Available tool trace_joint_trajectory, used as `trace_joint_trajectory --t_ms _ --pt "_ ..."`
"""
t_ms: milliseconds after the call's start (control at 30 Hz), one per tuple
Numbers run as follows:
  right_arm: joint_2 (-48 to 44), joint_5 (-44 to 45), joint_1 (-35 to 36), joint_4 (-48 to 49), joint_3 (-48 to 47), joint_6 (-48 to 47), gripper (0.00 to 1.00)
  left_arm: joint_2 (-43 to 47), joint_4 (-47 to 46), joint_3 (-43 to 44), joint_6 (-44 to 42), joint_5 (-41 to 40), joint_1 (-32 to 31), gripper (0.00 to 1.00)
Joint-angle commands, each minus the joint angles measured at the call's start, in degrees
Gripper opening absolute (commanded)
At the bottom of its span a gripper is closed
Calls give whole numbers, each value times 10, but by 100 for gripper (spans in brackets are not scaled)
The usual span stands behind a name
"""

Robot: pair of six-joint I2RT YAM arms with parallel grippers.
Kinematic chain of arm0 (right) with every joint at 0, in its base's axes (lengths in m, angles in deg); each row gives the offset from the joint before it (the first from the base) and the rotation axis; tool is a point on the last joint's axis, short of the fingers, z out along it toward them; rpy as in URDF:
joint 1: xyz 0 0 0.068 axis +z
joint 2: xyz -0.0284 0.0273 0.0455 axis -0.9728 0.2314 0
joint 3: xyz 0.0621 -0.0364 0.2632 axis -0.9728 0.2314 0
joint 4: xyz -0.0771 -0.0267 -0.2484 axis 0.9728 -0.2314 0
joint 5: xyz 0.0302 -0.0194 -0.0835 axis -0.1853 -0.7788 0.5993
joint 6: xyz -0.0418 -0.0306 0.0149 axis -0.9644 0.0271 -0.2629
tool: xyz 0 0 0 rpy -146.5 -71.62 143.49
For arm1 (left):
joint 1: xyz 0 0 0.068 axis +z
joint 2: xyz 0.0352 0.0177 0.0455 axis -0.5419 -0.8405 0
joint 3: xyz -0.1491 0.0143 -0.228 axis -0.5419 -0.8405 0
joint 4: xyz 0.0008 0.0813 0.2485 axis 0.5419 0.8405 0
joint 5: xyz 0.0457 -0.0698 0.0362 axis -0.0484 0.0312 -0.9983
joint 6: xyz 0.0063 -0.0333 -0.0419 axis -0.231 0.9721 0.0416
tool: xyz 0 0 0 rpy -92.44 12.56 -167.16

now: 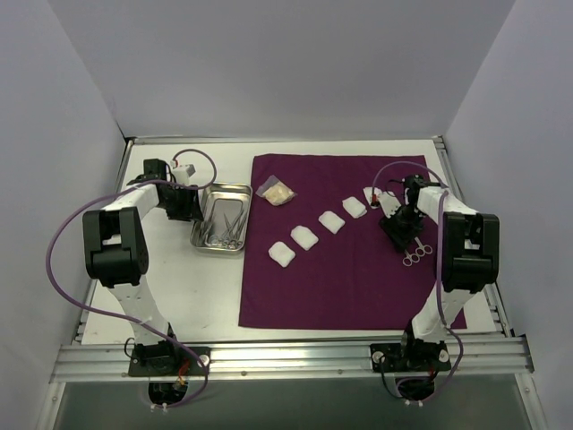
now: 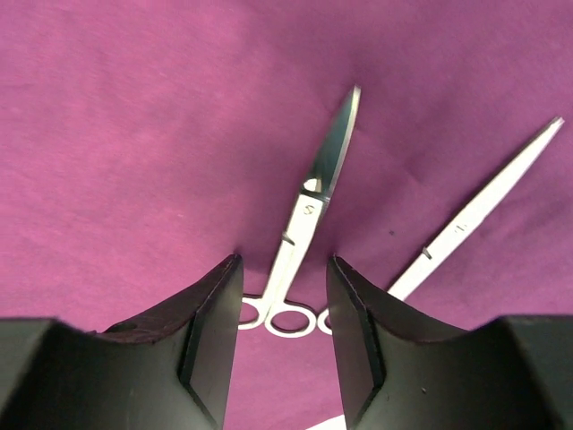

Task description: Prepare the surgical pack

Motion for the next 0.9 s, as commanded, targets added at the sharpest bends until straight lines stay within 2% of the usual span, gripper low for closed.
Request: trace_joint_trajectory --t_ms 0,567,867 --pt "-1 -19 13 -42 -21 -7 38 18 -19 5 3 -4 2 56" --pt "4 4 -9 -33 -8 -2 35 20 -19 5 2 4 3 56" --pt "50 -2 0 -36 -16 6 33 18 -19 6 2 -2 2 56"
